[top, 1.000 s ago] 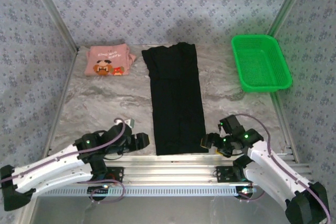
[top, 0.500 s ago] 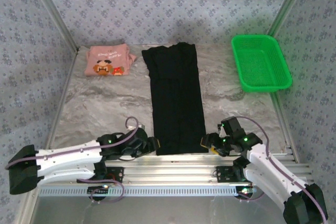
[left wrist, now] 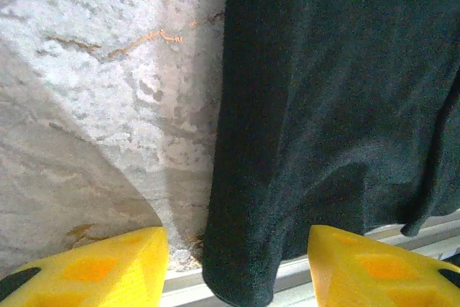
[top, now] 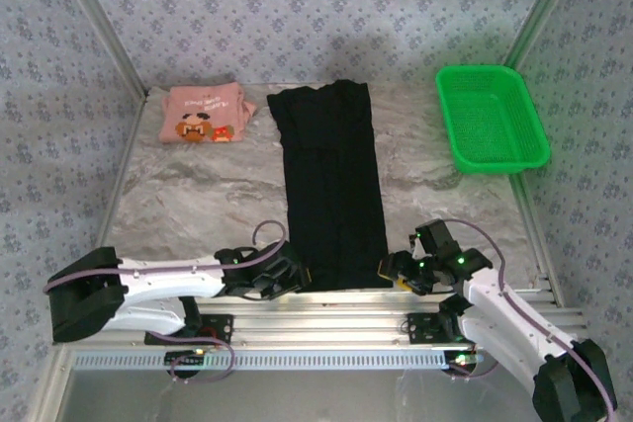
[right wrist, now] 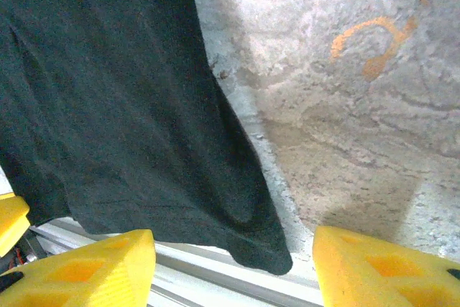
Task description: Fold and stack the t-shirts
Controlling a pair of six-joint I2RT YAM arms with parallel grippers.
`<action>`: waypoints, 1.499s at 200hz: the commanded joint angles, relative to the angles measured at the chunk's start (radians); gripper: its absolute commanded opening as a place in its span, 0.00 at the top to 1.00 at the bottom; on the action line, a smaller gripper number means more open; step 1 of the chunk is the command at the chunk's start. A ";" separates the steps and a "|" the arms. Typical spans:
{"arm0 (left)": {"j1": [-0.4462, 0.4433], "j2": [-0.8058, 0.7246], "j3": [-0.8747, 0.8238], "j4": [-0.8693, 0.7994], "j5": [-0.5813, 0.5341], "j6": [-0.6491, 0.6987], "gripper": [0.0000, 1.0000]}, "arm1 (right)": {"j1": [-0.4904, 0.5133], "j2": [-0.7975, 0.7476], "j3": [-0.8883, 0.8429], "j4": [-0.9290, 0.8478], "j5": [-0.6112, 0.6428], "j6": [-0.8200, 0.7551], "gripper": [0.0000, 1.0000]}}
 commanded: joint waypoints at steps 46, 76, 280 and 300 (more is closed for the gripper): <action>-0.014 0.094 0.058 0.120 0.019 -0.009 0.50 | 0.002 0.081 0.039 0.010 0.023 -0.051 0.39; -0.014 0.150 0.105 0.137 0.023 0.004 0.52 | 0.014 0.114 0.046 0.055 0.014 -0.052 0.42; 0.034 0.259 0.295 0.069 0.048 0.064 0.85 | 0.104 0.232 0.114 0.087 0.032 -0.021 0.82; 0.035 0.224 0.287 0.037 0.019 0.061 0.94 | 0.101 0.232 0.117 0.089 0.023 -0.015 0.91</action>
